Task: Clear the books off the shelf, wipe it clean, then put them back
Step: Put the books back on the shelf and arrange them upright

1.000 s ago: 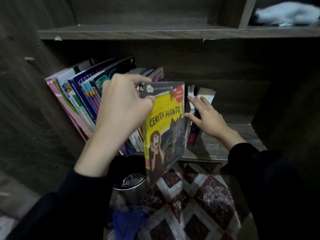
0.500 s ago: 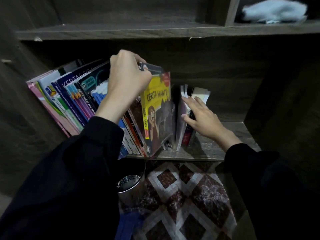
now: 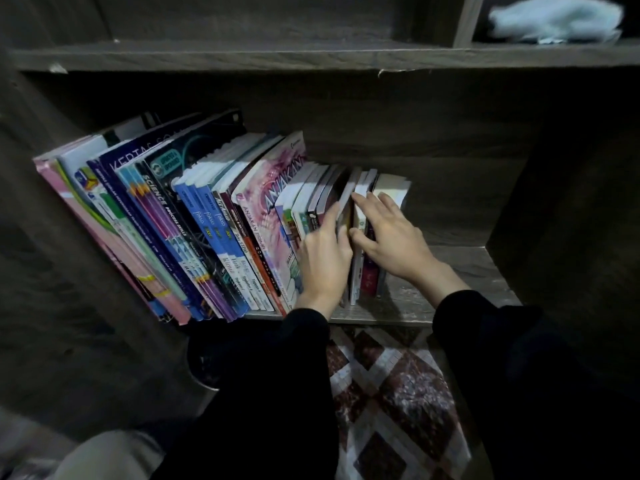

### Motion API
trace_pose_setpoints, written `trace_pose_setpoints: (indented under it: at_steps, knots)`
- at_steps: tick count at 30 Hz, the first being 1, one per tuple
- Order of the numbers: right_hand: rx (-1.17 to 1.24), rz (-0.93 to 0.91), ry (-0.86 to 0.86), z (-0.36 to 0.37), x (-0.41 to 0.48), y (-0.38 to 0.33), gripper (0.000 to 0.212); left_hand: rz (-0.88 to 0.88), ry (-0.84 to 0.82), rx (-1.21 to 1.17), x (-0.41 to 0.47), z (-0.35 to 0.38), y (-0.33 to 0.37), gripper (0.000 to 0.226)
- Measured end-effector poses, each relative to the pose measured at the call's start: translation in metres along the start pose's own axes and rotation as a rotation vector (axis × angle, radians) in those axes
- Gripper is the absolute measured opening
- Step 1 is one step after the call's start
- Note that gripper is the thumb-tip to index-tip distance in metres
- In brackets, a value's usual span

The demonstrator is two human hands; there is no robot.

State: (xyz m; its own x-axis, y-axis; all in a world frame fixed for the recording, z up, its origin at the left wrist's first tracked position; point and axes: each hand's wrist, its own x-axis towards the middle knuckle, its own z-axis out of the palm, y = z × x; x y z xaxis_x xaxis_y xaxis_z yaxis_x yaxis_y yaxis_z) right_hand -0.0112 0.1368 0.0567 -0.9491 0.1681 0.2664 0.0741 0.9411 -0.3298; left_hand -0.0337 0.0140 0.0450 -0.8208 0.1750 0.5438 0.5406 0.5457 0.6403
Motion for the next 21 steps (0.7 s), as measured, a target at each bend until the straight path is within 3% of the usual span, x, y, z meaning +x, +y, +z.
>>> trace_pose_setpoints:
  at_steps: [5,8,11,14,21]
  knots:
    - [-0.006,-0.054,-0.056,-0.008,0.001,0.005,0.067,0.168,0.01,0.36,-0.003,0.004,-0.016,0.053]
    - [0.135,-0.08,0.018,0.0,-0.008,0.017,0.094,0.294,-0.002,0.56,-0.004,0.0,-0.033,0.09]
    - [0.432,0.143,0.056,0.026,-0.026,0.035,0.129,0.361,-0.165,0.649,0.002,-0.003,-0.048,0.124]
    - [0.628,0.279,-0.166,0.053,-0.035,0.049,0.139,0.343,-0.174,0.704,0.008,0.001,-0.057,0.134]
    - [0.36,0.225,-0.118,0.09,-0.018,0.059,0.136,0.335,0.099,0.743,0.02,0.022,-0.066,0.133]
